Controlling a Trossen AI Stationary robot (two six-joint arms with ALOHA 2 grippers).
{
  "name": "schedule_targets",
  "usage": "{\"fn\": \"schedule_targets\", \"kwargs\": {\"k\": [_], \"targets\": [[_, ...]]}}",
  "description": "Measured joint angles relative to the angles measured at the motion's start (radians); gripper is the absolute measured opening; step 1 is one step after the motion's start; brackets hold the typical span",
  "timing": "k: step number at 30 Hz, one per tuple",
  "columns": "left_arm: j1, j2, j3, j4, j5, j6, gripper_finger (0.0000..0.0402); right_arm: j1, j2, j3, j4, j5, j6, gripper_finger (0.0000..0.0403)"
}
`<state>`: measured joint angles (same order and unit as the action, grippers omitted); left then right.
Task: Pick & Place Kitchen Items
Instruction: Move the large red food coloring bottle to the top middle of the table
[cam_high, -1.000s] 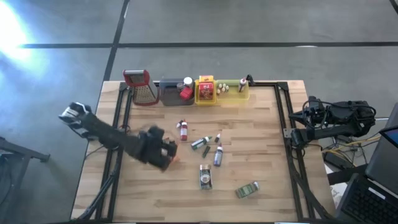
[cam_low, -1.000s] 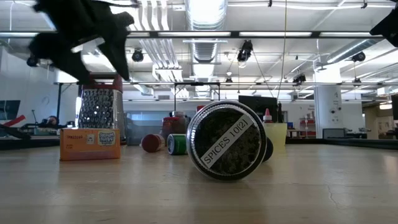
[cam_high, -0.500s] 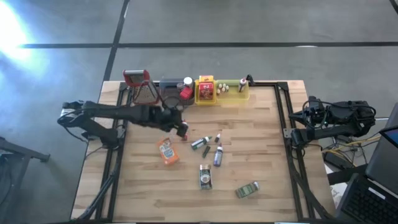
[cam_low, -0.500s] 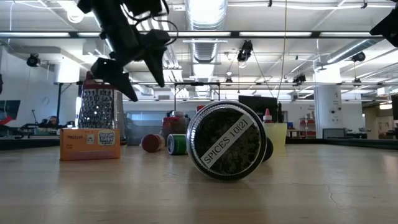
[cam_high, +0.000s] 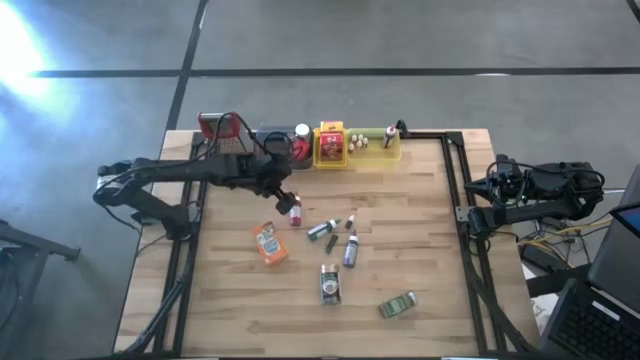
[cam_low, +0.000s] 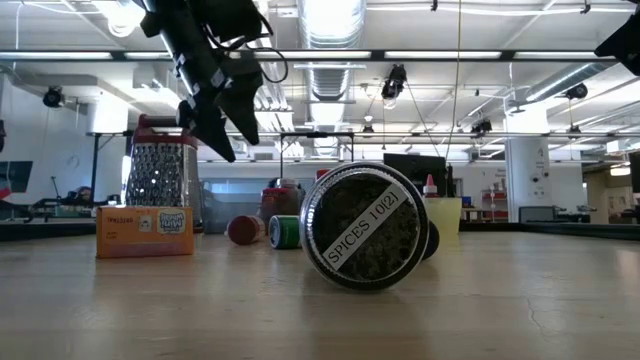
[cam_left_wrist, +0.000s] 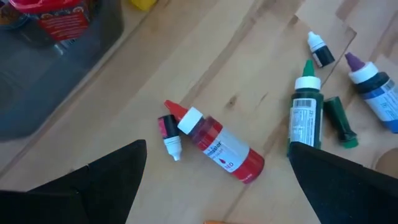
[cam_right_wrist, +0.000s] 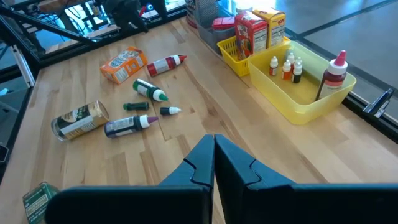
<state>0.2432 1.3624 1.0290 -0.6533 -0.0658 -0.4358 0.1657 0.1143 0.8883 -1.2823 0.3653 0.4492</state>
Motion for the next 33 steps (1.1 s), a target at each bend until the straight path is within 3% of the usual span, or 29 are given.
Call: {"fn": "schedule_targets", "kwargs": {"k": [9,16,18,22,25,28,33], "targets": [[0.05,0.0,0.007,0.024,-0.014,0.046,0.0399,0.0,0.0,0.0,0.0,0.0,0.0,0.0008],[0.123,0.008,0.012,0.048,-0.012,-0.016,0.0399,0.0,0.0,0.0,0.0,0.0,0.0,0.0008],[0.143,0.008,0.02,0.052,-0.013,-0.082,0.0399,0.0,0.0,0.0,0.0,0.0,0.0,0.0008],[0.15,0.008,0.017,0.05,-0.003,-0.368,0.0398,0.0,0.0,0.0,0.0,0.0,0.0,0.0008],[0.131,0.008,0.017,0.051,0.021,-0.435,0.0398,0.0,0.0,0.0,0.0,0.0,0.0,0.0008],[0.07,0.008,0.018,0.052,0.023,-0.482,0.0398,0.0,0.0,0.0,0.0,0.0,0.0,0.0008],[-0.057,0.039,0.019,0.06,-0.089,-0.61,0.0398,0.0,0.0,0.0,0.0,0.0,0.0,0.0008]]}}
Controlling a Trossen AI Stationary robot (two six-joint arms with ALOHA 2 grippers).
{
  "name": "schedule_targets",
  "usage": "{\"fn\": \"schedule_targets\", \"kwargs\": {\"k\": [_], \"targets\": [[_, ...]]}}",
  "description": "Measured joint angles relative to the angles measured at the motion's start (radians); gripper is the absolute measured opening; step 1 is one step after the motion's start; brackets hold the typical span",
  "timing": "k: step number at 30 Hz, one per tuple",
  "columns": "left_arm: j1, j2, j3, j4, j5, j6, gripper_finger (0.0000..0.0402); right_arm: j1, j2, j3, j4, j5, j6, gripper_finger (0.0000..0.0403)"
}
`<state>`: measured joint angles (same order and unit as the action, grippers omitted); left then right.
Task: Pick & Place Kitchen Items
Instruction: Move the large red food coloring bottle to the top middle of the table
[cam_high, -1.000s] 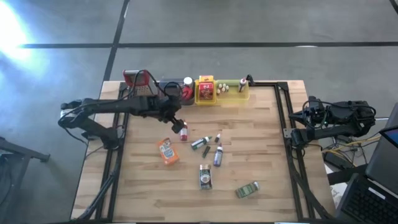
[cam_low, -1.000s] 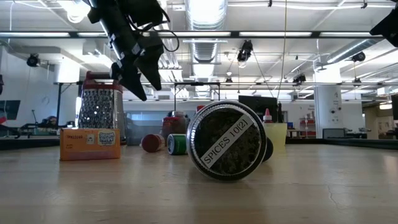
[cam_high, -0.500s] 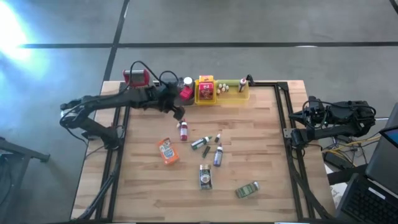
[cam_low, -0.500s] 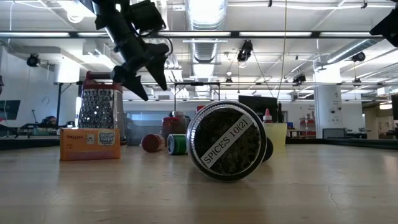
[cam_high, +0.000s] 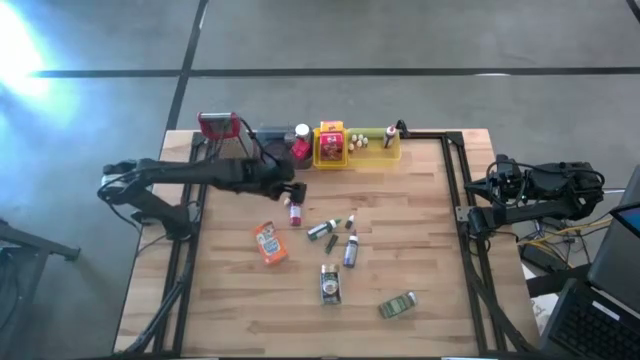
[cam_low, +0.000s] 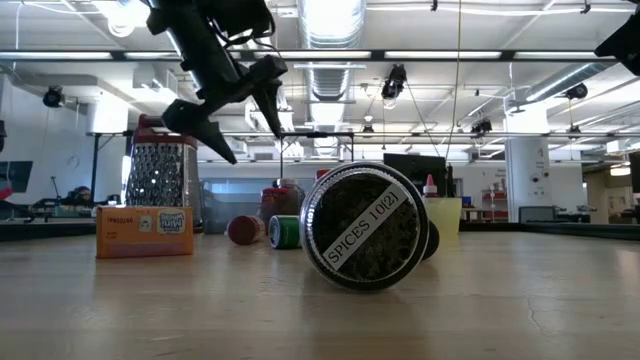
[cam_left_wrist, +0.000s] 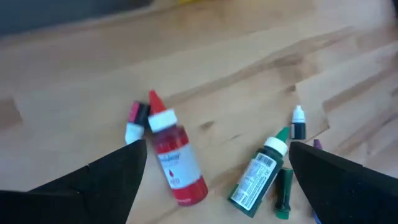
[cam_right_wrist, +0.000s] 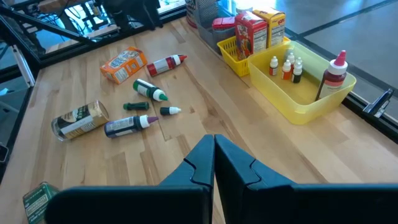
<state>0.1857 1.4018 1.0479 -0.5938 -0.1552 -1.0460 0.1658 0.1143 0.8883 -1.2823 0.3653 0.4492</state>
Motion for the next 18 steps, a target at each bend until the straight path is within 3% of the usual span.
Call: {"fn": "schedule_targets", "kwargs": {"k": [9,18], "targets": [[-0.078,0.162,0.005,-0.003,-0.033,-0.236,0.0398,0.0,0.0,0.0,0.0,0.0,0.0,0.0008],[-0.077,0.305,0.144,-0.051,0.011,-0.236,0.0398,0.0,0.0,0.0,0.0,0.0,0.0,0.0008]]}}
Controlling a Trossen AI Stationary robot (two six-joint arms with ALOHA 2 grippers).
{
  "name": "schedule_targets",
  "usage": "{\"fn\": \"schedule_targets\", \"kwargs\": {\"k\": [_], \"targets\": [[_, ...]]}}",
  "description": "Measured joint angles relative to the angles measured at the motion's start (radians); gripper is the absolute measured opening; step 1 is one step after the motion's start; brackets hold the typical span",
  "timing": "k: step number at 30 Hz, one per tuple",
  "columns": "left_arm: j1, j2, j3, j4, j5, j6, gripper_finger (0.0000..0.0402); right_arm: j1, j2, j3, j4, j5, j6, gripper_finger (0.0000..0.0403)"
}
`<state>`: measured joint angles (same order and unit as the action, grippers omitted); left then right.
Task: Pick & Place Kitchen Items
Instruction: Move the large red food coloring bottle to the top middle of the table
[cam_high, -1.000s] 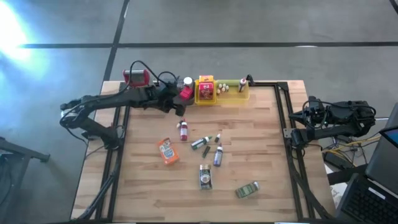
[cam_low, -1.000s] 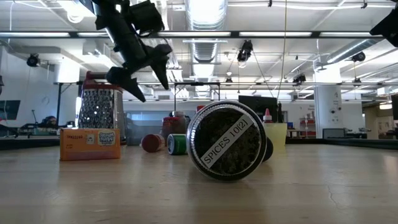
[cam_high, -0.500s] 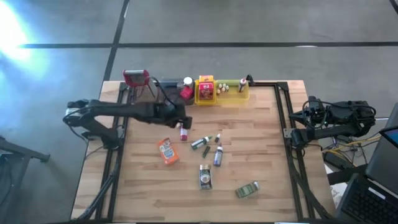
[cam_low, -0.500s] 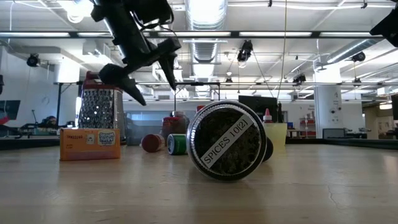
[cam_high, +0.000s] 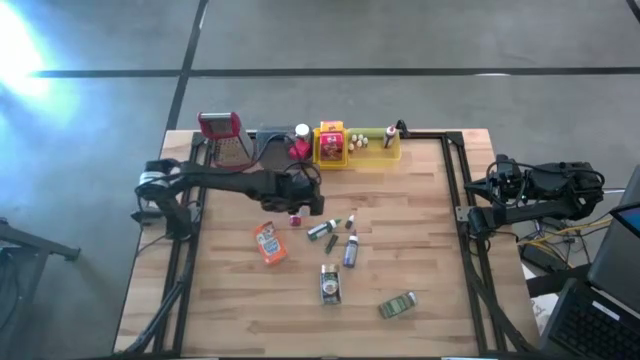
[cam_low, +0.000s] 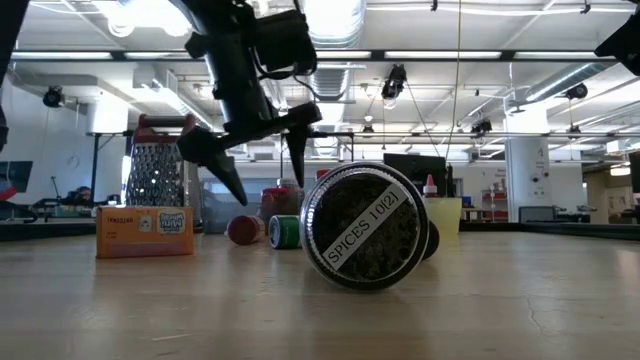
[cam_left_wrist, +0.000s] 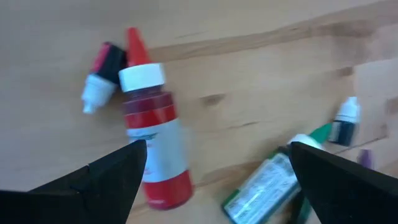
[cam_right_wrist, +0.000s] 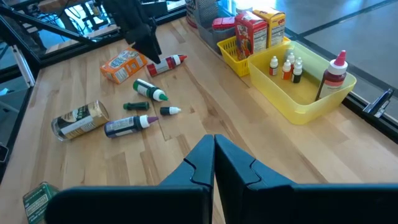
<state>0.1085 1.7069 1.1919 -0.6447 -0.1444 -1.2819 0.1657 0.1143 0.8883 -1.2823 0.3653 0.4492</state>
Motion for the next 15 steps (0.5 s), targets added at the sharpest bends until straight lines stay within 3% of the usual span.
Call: {"fn": "schedule_targets", "kwargs": {"k": [5,15], "targets": [[0.013,0.06,0.053,-0.127,-0.002,-0.029,0.0398,0.0,0.0,0.0,0.0,0.0,0.0,0.0008],[0.059,0.123,0.078,-0.125,0.005,-0.029,0.0398,0.0,0.0,0.0,0.0,0.0,0.0,0.0008]]}}
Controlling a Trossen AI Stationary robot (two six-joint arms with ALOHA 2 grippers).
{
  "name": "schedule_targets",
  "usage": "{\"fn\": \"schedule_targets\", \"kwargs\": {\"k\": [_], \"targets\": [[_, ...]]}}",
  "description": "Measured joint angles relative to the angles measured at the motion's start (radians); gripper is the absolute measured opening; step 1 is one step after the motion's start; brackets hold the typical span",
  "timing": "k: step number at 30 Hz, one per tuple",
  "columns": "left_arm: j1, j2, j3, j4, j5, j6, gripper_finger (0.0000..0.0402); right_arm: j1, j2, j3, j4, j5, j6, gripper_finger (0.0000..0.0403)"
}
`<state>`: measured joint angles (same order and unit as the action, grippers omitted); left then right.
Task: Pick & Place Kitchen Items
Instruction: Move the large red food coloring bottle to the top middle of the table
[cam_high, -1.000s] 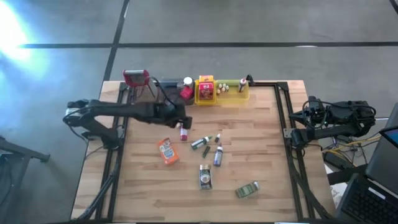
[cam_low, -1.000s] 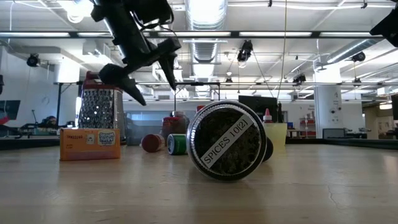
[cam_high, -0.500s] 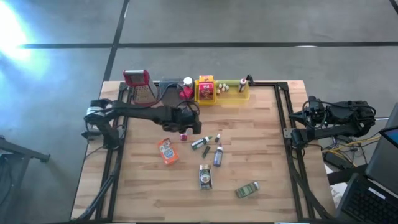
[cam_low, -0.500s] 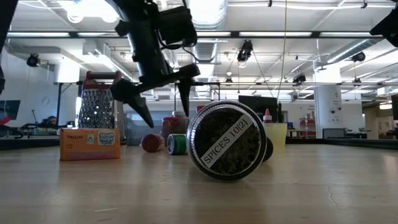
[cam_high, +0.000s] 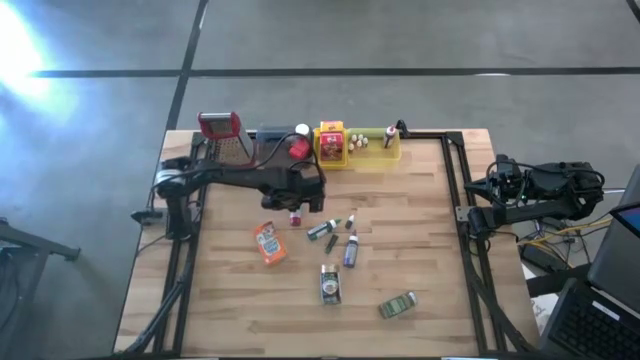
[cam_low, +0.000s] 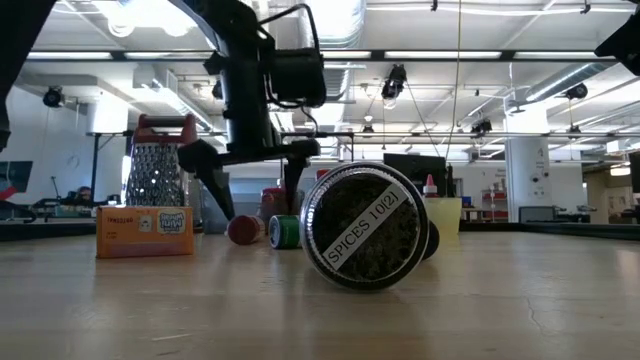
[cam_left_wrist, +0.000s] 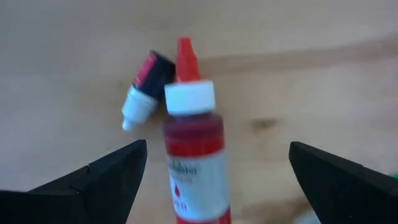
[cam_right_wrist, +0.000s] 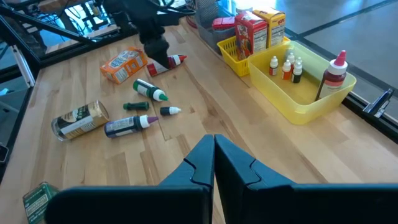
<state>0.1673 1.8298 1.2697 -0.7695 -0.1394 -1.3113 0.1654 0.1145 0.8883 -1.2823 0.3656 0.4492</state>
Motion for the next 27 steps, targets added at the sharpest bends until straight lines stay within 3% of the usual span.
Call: {"fn": "schedule_targets", "kwargs": {"k": [18,27], "targets": [[0.047,0.066,-0.008,0.041,0.048,0.046,0.0396,0.0,0.0,0.0,0.0,0.0,0.0,0.0008],[0.07,0.066,-0.013,0.035,0.04,0.046,0.0332,0.0,0.0,0.0,0.0,0.0,0.0,0.0008]]}}
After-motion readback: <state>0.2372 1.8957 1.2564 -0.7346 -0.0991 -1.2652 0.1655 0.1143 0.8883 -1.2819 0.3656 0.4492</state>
